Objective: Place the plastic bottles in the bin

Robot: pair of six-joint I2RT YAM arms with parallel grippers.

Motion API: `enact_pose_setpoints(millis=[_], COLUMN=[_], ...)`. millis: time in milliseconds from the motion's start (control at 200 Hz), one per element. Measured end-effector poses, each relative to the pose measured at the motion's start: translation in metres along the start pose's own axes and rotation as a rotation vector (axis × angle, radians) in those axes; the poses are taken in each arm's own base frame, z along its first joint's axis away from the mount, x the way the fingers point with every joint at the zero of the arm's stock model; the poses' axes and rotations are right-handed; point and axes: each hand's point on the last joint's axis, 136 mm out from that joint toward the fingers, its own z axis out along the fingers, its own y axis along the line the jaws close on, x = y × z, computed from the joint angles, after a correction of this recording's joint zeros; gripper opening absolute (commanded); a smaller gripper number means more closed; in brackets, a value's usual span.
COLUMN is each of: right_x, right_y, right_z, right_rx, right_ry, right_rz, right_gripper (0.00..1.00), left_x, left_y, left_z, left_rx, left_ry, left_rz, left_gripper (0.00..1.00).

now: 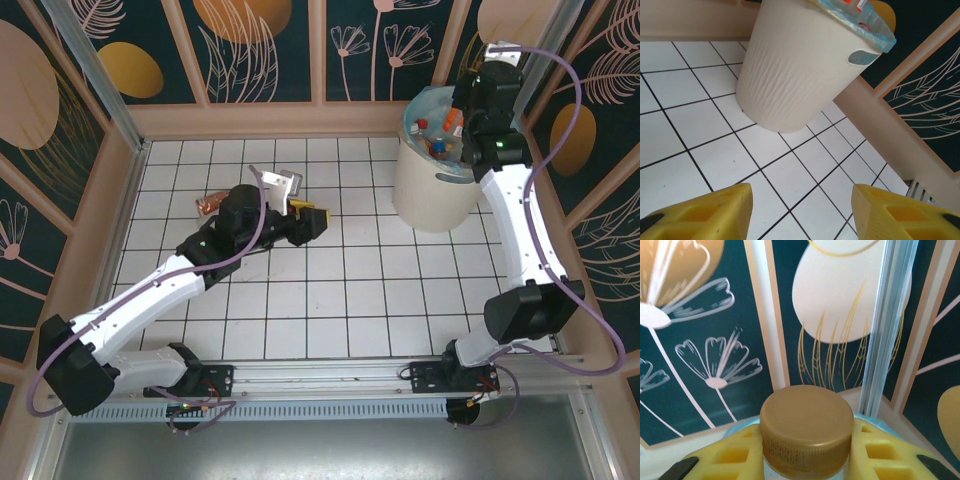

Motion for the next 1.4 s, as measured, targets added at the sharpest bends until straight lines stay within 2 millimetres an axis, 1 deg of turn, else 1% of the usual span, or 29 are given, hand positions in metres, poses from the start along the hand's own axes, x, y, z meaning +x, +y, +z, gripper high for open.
enact_pose_setpoints(millis=[55, 115, 235, 320, 470, 576, 681, 796, 881, 916, 961, 981, 986, 1006, 1011, 1076, 1131, 1201, 1241, 1276, 1326, 1396], right_x=[0.015, 0.028, 0.039, 0.046, 0.071, 0.073, 0.075, 0.077, 0.08, 0.082, 0.084, 0.084, 0.085, 0.085, 0.085, 0.087, 0.092, 0.106, 0.113, 0.115, 0.118, 0.125], right_y=[0.0, 0.007, 0.021, 0.026, 0.029, 0.031, 0.028, 0.02, 0.009, 0.003, -0.005, -0.009, -0.009, -0.012, -0.013, -0.021, -0.032, -0.048, -0.054, -0.054, -0.053, -0.05], right_z=[0.005, 0.009, 0.01, 0.012, 0.023, 0.03, 0.035, 0.043, 0.05, 0.052, 0.054, 0.055, 0.055, 0.056, 0.056, 0.058, 0.06, 0.061, 0.061, 0.061, 0.06, 0.055], right_rx=[-0.001, -0.029, -0.078, -0.1, -0.114, -0.117, -0.118, -0.119, -0.12, -0.117, -0.112, -0.109, -0.109, -0.108, -0.109, -0.103, -0.084, -0.042, -0.027, -0.026, -0.029, -0.037], right_ry=[0.024, 0.047, 0.064, 0.07, 0.102, 0.086, 0.077, 0.077, 0.09, 0.097, 0.104, 0.106, 0.107, 0.11, 0.112, 0.12, 0.133, 0.177, 0.197, 0.205, 0.21, 0.221], right_rz=[-0.007, -0.011, -0.018, -0.015, -0.017, -0.011, 0.005, 0.053, 0.129, 0.163, 0.21, 0.234, 0.24, 0.26, 0.265, 0.315, 0.328, 0.349, 0.368, 0.382, 0.393, 0.416], right_gripper=[0.0, 0.0, 0.01, 0.01, 0.02, 0.06, 0.11, 0.11, 0.12, 0.16, 0.24, 0.29, 0.31, 0.35, 0.38, 0.5, 0.53, 0.6, 0.64, 0.68, 0.71, 0.71], left_x=[0.003, 0.005, 0.008, 0.009, 0.017, 0.024, 0.024, 0.024, 0.026, 0.027, 0.029, 0.03, 0.03, 0.031, 0.031, 0.032, 0.032, 0.032, 0.032, 0.032, 0.032, 0.032], left_y=[0.002, 0.005, 0.008, 0.01, 0.017, 0.022, 0.024, 0.026, 0.028, 0.029, 0.03, 0.031, 0.031, 0.032, 0.032, 0.033, 0.033, 0.033, 0.033, 0.033, 0.033, 0.033], left_z=[0.002, 0.003, 0.005, 0.006, 0.008, 0.011, 0.011, 0.012, 0.014, 0.015, 0.016, 0.017, 0.017, 0.018, 0.018, 0.019, 0.019, 0.019, 0.019, 0.019, 0.019, 0.019], left_rx=[-0.005, -0.012, -0.024, -0.032, -0.044, -0.058, -0.07, -0.077, -0.084, -0.086, -0.089, -0.09, -0.091, -0.092, -0.092, -0.094, -0.095, -0.095, -0.095, -0.095, -0.095, -0.096], left_ry=[0.008, 0.013, 0.016, 0.014, 0.026, 0.041, 0.04, 0.038, 0.044, 0.048, 0.053, 0.056, 0.056, 0.058, 0.059, 0.063, 0.064, 0.064, 0.064, 0.064, 0.064, 0.063], left_rz=[-0.002, -0.004, -0.006, -0.006, -0.01, -0.014, -0.015, -0.015, -0.016, -0.017, -0.018, -0.019, -0.019, -0.019, -0.02, -0.02, -0.02, -0.02, -0.02, -0.02, -0.02, -0.02], left_gripper=[0.56, 0.56, 0.56, 0.56, 0.56, 0.57, 0.57, 0.58, 0.58, 0.58, 0.58, 0.58, 0.58, 0.58, 0.58, 0.59, 0.59, 0.59, 0.59, 0.59, 0.6, 0.6])
